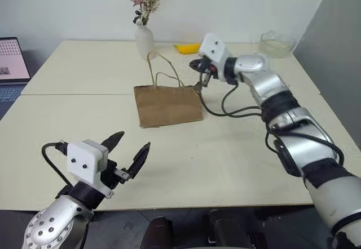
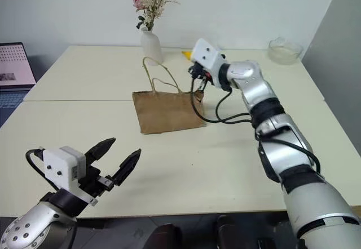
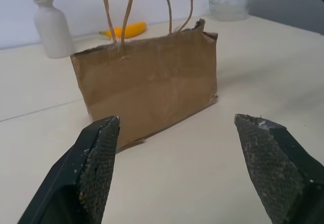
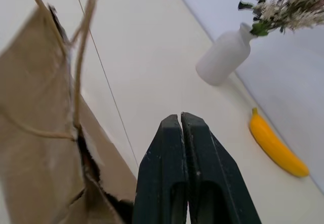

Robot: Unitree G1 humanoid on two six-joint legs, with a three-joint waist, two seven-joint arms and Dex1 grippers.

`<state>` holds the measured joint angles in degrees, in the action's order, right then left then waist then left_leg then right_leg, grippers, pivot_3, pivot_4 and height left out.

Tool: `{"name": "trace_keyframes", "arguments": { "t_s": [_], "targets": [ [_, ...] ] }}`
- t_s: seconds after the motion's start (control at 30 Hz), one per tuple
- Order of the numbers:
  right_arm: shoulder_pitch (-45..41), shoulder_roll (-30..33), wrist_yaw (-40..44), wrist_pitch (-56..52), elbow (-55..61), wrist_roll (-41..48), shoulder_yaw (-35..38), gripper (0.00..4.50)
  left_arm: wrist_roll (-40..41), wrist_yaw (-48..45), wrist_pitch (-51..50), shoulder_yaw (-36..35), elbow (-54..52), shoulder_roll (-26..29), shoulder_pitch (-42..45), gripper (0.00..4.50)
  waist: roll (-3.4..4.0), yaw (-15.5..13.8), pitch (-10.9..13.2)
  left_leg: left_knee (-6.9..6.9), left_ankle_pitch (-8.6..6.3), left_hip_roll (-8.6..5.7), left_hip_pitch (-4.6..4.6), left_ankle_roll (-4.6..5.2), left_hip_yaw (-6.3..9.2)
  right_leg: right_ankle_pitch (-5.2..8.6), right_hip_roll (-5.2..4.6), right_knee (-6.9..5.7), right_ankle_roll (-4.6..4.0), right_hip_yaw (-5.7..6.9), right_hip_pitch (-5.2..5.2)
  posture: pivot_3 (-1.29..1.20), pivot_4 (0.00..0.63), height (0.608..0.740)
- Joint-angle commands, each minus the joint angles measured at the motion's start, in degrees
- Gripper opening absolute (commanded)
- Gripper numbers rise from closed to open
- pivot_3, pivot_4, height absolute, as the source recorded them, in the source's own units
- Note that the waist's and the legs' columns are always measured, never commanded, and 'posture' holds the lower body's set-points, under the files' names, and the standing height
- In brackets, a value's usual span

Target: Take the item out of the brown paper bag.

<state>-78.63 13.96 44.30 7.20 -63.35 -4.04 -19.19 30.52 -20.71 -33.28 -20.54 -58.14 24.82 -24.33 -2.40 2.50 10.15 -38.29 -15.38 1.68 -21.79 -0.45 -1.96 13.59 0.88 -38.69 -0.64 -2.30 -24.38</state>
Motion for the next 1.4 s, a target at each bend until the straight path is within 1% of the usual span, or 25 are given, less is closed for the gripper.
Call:
{"name": "trace_keyframes", "arguments": {
  "t_s": [0.03, 0.1, 0.17, 0.27, 0.33, 0.37, 0.43, 0.5, 0.57, 0.73, 0.87, 1.0, 1.07, 1.1, 1.13, 1.27, 1.3, 1.33, 1.4],
  "targets": [
    [-4.0, -1.7, -3.6, 4.3, -7.9, -6.4, -1.9, 0.08, 0.3, -2.1, 1.6, -1.1, -1.2, 2.0, -1.8, 3.82, 0.00, 0.0, 0.0, 0.12, 0.00, -0.01, 0.02, -0.01, -0.02, -0.01, -0.01, 0.04, -0.01, -0.01, -0.02, 0.00, 0.150, 0.740],
    [-4.1, -2.1, -3.1, 6.4, -9.5, -8.7, -2.7, 0.08, -0.8, -3.9, 2.5, -1.3, -0.2, 3.9, -2.3, 3.82, 0.02, -0.1, 0.0, 0.18, 0.01, 0.00, 0.00, -0.01, 0.01, -0.05, -0.02, 0.08, -0.10, 0.03, -0.04, 0.00, 0.150, 0.740],
    [-3.6, -1.8, 1.3, 8.6, -9.4, -8.8, -2.2, 0.08, -1.5, -5.3, 3.4, -1.4, 0.6, 5.1, -3.2, 3.82, 0.07, -0.1, 0.0, 0.23, 0.00, -0.01, 0.00, -0.01, -0.02, -0.02, -0.03, 0.11, -0.18, 0.02, -0.07, 0.00, 0.150, 0.740],
    [-1.6, 0.8, 13.0, 13.2, -6.4, -7.7, -1.7, 0.08, -3.1, -8.4, 5.5, -2.0, 1.2, 7.1, -6.3, 3.82, 0.10, 0.0, 0.1, 0.25, 0.00, 0.00, 0.00, -0.01, -0.05, 0.06, -0.03, 0.12, 0.01, 0.00, -0.10, 0.00, 0.150, 0.740],
    [0.3, 2.4, 19.9, 14.3, -3.6, -6.0, -0.9, 0.08, -4.1, -10.0, 6.9, -2.0, 1.6, 7.6, -8.2, 3.82, 0.10, 0.0, 0.1, 0.28, 0.00, 0.00, 0.01, -0.01, -0.04, 0.06, -0.03, 0.13, 0.02, 0.03, -0.09, 0.00, 0.150, 0.740],
    [1.9, 3.3, 22.9, 14.4, -1.2, -5.1, -0.5, 0.08, -4.7, -10.9, 7.8, -1.9, 1.9, 8.0, -9.2, 3.82, 0.10, 0.0, 0.1, 0.29, 0.00, 0.01, 0.02, -0.01, -0.02, 0.06, -0.03, 0.13, 0.02, 0.05, -0.08, 0.00, 0.150, 0.740],
    [5.3, 4.7, 26.4, 13.7, 4.4, -3.4, 0.1, 0.08, -6.3, -12.8, 9.8, -1.5, 2.5, 8.7, -11.1, 3.82, 0.11, -0.1, 0.1, 0.29, 0.00, 0.02, 0.04, -0.01, 0.00, 0.07, -0.03, 0.13, 0.00, 0.08, -0.06, 0.00, 0.150, 0.740],
    [9.5, 5.6, 28.3, 11.4, 11.7, -1.6, 0.7, 0.08, -8.2, -14.5, 12.1, -1.2, 3.6, 9.2, -12.5, 3.82, 0.11, -0.1, 0.1, 0.29, 0.00, 0.03, 0.08, -0.01, 0.00, 0.20, -0.03, 0.11, -0.22, 0.06, -0.04, 0.00, 0.150, 0.740],
    [14.1, 6.6, 29.8, 8.3, 20.1, -0.2, 0.9, 0.08, -10.1, -16.4, 14.6, -0.9, 4.8, 9.9, -13.8, 3.82, 0.13, -0.1, 0.1, 0.29, 0.00, 0.03, 0.15, -0.01, -0.02, 0.20, -0.03, 0.06, -0.23, 0.03, 0.00, 0.00, 0.150, 0.740],
    [23.8, 8.4, 29.4, -0.1, 38.8, 2.1, 1.3, 0.08, -12.0, -19.1, 17.7, -1.4, 6.7, 10.0, -15.9, 3.82, 0.20, -0.2, 0.1, 0.30, 0.00, 0.05, 0.20, -0.01, -0.05, 0.24, -0.02, 0.01, -0.26, 0.03, -0.01, 0.00, 0.150, 0.740],
    [26.7, 9.4, 28.6, -5.5, 46.3, 3.8, 2.2, 0.08, -11.8, -20.6, 18.9, -2.8, 6.9, 9.8, -17.3, 3.82, 0.23, -0.1, 0.1, 0.31, 0.00, 0.07, 0.20, -0.01, -0.06, 0.24, -0.01, 0.01, -0.27, 0.02, -0.03, 0.00, 0.150, 0.740],
    [29.4, 11.5, 29.8, -12.9, 53.9, 9.4, 4.9, 0.08, -11.3, -22.1, 19.7, -6.9, 8.8, 11.3, -15.1, 3.82, 0.23, -0.3, 0.1, 0.31, 0.00, 0.06, 0.19, -0.01, -0.02, 0.26, -0.01, 0.04, -0.28, 0.07, -0.04, 0.00, 0.150, 0.740],
    [33.6, 14.5, 32.4, -20.7, 62.1, 15.1, 6.1, 0.45, -13.9, -24.2, 22.8, -7.2, 12.0, 15.1, -10.7, 4.16, 0.23, -1.0, 0.1, 0.31, 0.00, 0.05, 0.18, -0.01, -0.01, 0.26, -0.01, 0.06, -0.28, 0.09, -0.04, 0.00, 0.150, 0.740],
    [35.8, 16.2, 33.3, -23.9, 66.0, 17.4, 6.5, 0.68, -15.5, -25.7, 24.8, -6.6, 13.6, 17.1, -9.0, 4.38, 0.21, -1.1, 0.1, 0.31, 0.00, 0.03, 0.15, -0.01, 0.08, 0.27, -0.02, 0.09, -0.29, 0.18, -0.02, 0.00, 0.150, 0.740],
    [37.3, 17.3, 33.5, -26.0, 68.5, 18.7, 6.7, 0.98, -16.4, -26.8, 26.2, -6.1, 14.7, 18.4, -8.0, 4.50, 0.22, -1.3, 0.1, 0.30, 0.00, 0.03, 0.13, -0.01, 0.15, 0.30, -0.03, 0.11, -0.32, 0.26, -0.01, 0.00, 0.150, 0.740],
    [43.8, 21.4, 31.7, -33.1, 77.5, 22.0, 7.0, 2.40, -20.5, -31.2, 33.6, -2.0, 20.2, 22.4, -5.1, 4.50, 0.29, -0.7, 0.2, 0.33, -0.01, 0.03, 0.10, -0.03, -0.03, 0.30, -0.10, 0.20, -0.32, 0.11, -0.01, 0.00, 0.150, 0.740],
    [46.2, 22.7, 30.9, -34.1, 79.6, 22.1, 7.1, 2.79, -22.2, -32.9, 37.0, 0.7, 22.1, 23.9, -3.6, 4.50, 0.29, -0.6, 0.2, 0.34, -0.02, 0.04, 0.10, -0.04, -0.08, 0.29, -0.10, 0.23, -0.31, 0.08, -0.02, 0.00, 0.150, 0.740],
    [48.3, 23.9, 30.2, -35.1, 81.5, 22.2, 7.2, 3.09, -23.7, -34.1, 40.0, 2.9, 23.7, 24.9, -2.2, 4.50, 0.29, -0.6, 0.2, 0.36, -0.03, 0.05, 0.10, -0.05, -0.11, 0.29, -0.11, 0.24, -0.31, 0.08, -0.03, 0.00, 0.150, 0.740],
    [52.3, 26.0, 28.5, -37.5, 85.0, 23.0, 7.9, 3.09, -26.6, -36.0, 45.5, 8.4, 27.0, 26.6, 1.7, 4.50, 0.33, -0.8, 0.2, 0.40, -0.04, 0.06, 0.09, -0.06, -0.06, 0.29, -0.10, 0.25, -0.30, 0.12, -0.04, 0.00, 0.150, 0.740]
  ]
}}
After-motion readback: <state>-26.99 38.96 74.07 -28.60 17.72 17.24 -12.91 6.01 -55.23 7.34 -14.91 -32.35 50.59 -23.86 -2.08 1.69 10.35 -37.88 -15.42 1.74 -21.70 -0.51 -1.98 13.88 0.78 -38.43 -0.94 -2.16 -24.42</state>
